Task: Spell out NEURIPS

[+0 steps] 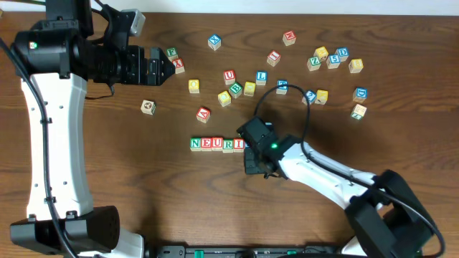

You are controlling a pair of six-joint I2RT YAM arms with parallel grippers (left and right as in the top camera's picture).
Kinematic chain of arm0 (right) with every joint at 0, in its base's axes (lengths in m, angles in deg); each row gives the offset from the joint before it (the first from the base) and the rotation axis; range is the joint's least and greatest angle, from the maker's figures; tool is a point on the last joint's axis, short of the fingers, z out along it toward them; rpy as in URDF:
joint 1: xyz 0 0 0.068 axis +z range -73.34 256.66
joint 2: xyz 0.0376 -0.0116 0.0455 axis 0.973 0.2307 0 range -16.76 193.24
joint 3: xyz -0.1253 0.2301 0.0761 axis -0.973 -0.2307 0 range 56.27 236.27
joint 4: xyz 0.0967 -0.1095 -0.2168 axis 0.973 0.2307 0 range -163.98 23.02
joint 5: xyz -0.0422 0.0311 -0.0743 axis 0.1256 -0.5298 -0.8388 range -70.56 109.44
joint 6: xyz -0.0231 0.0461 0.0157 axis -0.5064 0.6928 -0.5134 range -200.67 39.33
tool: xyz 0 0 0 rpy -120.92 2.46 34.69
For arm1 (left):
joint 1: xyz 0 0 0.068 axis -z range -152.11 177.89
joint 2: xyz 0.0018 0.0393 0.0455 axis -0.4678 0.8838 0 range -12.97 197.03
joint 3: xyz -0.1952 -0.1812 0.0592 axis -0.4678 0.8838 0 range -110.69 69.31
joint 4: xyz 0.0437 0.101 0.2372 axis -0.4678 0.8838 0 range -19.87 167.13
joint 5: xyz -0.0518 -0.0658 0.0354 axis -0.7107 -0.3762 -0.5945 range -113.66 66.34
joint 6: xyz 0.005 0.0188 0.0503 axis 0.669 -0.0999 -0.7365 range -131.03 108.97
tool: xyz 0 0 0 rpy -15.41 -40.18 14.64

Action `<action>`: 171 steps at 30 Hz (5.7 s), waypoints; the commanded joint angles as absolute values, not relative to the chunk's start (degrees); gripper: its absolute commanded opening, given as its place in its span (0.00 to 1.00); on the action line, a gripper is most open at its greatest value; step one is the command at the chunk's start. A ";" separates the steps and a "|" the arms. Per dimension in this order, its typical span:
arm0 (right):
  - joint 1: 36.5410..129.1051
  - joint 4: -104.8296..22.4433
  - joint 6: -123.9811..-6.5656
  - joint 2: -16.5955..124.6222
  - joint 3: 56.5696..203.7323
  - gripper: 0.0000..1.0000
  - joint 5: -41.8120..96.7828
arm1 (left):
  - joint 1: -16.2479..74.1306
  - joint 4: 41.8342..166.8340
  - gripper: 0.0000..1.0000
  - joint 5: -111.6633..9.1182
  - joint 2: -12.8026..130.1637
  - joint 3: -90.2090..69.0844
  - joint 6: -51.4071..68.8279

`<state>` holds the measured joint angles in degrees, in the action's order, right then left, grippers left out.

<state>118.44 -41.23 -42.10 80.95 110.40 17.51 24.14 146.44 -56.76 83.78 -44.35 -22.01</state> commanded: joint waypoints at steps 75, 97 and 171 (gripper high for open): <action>118.35 -43.76 -42.15 82.59 110.05 0.01 10.21 | 23.95 146.59 0.98 -57.28 83.30 -45.25 -22.82; 121.00 -47.46 -42.19 82.59 110.05 0.01 21.86 | 23.95 146.59 0.98 -57.28 83.30 -45.25 -22.82; 123.27 -61.60 -47.59 87.20 110.05 0.01 21.05 | 23.95 146.59 0.98 -57.28 83.30 -45.25 -22.82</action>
